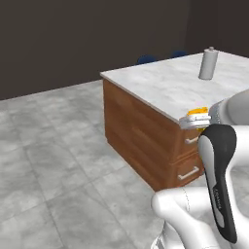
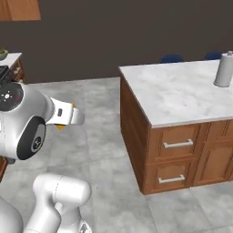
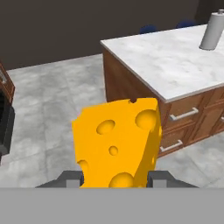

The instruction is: Pick the cheese from the fridge and the cheese grater from the cabinet and place them next to the salad bowl.

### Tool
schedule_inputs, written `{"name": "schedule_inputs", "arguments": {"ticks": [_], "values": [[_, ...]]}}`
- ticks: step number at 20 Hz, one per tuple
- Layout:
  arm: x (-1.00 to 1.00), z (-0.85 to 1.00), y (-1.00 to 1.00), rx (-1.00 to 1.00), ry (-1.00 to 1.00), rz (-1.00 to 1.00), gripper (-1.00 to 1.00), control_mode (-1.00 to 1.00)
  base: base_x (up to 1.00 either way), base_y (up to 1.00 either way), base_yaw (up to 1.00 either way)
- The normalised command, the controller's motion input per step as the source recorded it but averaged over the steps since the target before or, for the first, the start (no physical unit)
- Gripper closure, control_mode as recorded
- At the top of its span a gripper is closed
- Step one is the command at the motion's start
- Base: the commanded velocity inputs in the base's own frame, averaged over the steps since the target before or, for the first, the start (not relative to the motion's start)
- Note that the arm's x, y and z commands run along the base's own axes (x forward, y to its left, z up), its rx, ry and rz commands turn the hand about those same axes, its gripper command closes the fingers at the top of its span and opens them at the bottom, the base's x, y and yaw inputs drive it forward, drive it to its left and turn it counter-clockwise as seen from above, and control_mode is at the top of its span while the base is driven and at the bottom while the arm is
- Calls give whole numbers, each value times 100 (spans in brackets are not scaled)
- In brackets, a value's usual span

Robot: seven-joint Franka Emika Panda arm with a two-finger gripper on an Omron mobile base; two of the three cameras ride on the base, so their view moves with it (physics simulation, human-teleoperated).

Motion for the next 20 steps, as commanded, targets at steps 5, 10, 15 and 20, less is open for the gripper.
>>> {"name": "schedule_inputs", "arguments": {"ticks": [5, 10, 15, 20], "values": [[0, 0, 0, 0, 0, 0, 100, 100, 82, 14, 14], [0, 0, 0, 0, 0, 0, 100, 100, 86, 14, 12], [0, 0, 0, 0, 0, 0, 100, 100, 86, 14, 12], [0, 0, 0, 0, 0, 0, 100, 100, 86, 15, 11]]}}
